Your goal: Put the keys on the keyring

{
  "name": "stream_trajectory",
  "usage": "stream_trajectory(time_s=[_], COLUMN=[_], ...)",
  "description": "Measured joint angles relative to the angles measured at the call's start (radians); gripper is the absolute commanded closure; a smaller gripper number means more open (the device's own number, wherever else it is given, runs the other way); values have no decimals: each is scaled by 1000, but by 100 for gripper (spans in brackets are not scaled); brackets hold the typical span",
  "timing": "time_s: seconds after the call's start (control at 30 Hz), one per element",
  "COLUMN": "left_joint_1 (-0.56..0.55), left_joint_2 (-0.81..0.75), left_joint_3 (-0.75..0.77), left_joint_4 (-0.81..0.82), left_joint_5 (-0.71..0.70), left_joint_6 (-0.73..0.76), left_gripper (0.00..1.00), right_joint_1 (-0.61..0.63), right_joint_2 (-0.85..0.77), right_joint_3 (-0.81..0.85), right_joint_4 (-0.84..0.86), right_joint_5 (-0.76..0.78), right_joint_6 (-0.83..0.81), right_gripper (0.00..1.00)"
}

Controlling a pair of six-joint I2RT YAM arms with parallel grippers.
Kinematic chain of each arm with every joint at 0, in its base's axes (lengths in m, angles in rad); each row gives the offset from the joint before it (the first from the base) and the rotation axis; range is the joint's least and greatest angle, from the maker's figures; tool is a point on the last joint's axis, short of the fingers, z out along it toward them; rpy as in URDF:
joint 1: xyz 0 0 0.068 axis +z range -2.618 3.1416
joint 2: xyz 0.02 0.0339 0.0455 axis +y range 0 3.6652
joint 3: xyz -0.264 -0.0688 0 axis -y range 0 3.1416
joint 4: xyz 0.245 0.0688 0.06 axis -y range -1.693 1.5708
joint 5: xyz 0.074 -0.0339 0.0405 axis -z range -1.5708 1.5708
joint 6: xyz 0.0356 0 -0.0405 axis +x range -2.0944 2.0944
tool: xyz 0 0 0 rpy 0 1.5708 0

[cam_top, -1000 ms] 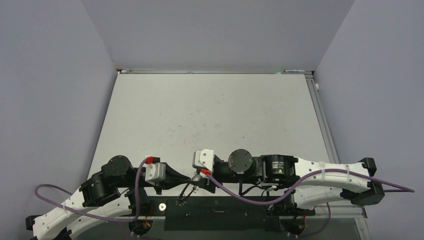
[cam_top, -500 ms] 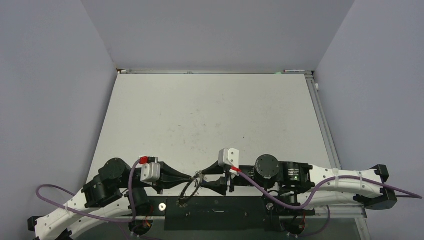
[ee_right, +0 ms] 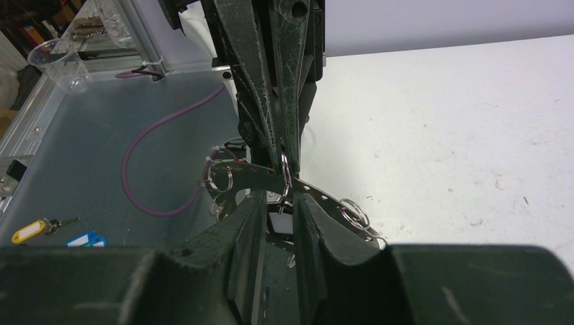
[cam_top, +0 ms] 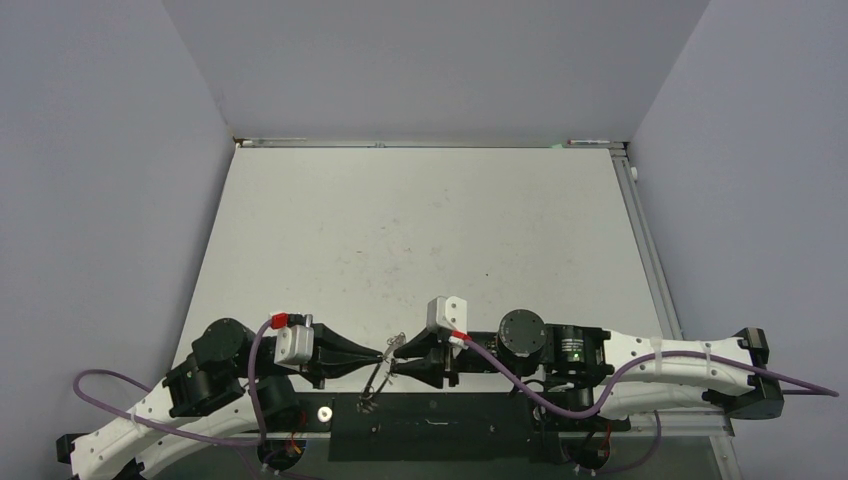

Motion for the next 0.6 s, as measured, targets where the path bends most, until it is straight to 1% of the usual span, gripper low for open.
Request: stream_trajectory(time_s=[0.07, 0.2, 0.27, 0.6], left_joint_1=[0, 0, 0, 0], left_joint_2=[-2, -6, -8, -21], left_joint_3=[-3, -5, -5, -19], left_joint_4=[5, 6, 5, 22], left_joint_5=[2, 8, 10, 18], left_joint_6=[0, -1, -2, -9], left_gripper=[100, 100, 100, 100], right_joint_1=[-5, -13, -14, -15], right_joint_2=[5, 22, 27, 37], right_joint_3=[0, 0, 0, 0], right_joint_4=[8, 12, 13, 22], right_joint_5=[-5, -13, -16, -31], right_joint_6=[0, 1, 1, 8], right_gripper=[86, 90, 94, 95])
